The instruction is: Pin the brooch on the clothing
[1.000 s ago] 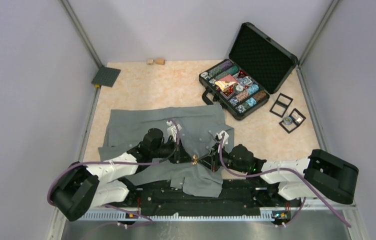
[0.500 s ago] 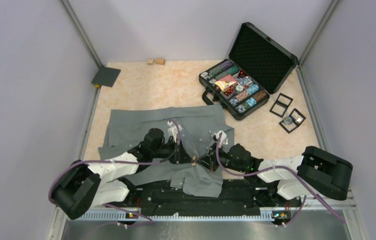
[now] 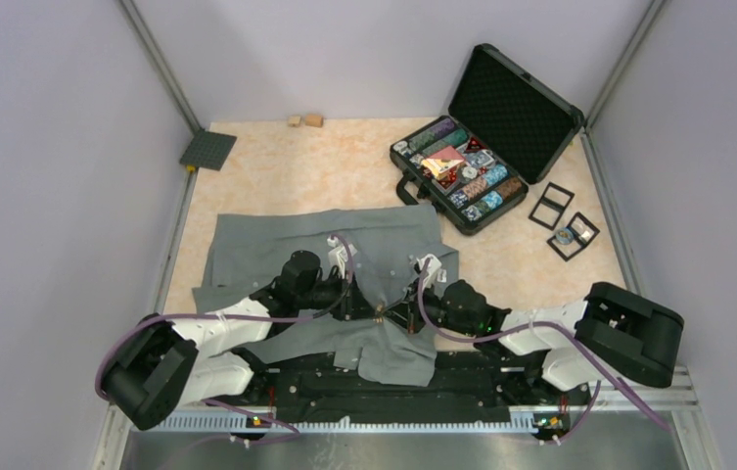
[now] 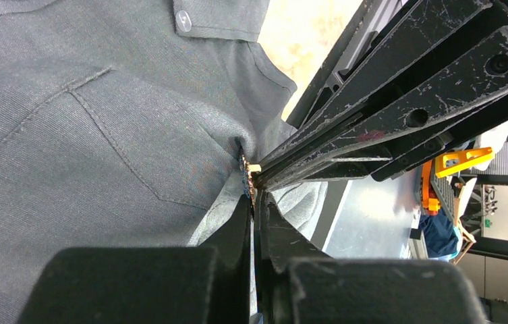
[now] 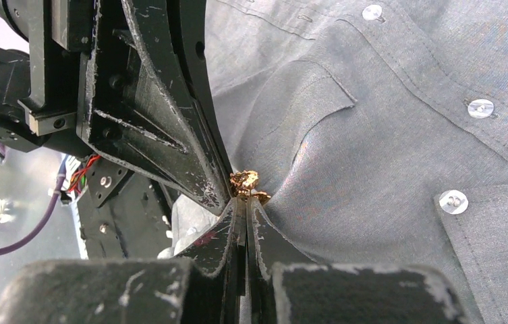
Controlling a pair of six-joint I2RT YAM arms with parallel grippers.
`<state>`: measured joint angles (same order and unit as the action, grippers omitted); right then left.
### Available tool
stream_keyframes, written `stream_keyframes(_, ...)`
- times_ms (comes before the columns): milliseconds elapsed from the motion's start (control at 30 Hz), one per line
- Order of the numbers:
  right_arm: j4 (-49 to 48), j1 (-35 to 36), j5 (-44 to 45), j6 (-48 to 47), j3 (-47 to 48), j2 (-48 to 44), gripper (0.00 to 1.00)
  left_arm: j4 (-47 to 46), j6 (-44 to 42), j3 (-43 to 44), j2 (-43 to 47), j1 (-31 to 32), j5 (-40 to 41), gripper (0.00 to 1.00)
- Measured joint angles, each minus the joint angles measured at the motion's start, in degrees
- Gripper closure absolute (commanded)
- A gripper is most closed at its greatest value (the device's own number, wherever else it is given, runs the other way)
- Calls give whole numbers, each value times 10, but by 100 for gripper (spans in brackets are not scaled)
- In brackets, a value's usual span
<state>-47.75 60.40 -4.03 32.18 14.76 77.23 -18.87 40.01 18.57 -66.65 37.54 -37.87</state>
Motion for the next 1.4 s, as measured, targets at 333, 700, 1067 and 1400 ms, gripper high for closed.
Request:
stream_keyframes(333,14,27,73,-1,3,-4,100,0,-3,0,0,-1,4,100)
stream_keyframes(700,41,44,137,-2,8,-19,100,-20,3,0,-12,-1,5,100)
stream_keyframes(1067,63,48,169,-12,7,-33,100,-9,18,2,-18,1,31,100)
stream_keyframes(1400,73,48,183,-21,7,-33,100,-1,33,14,-52,2,34,100)
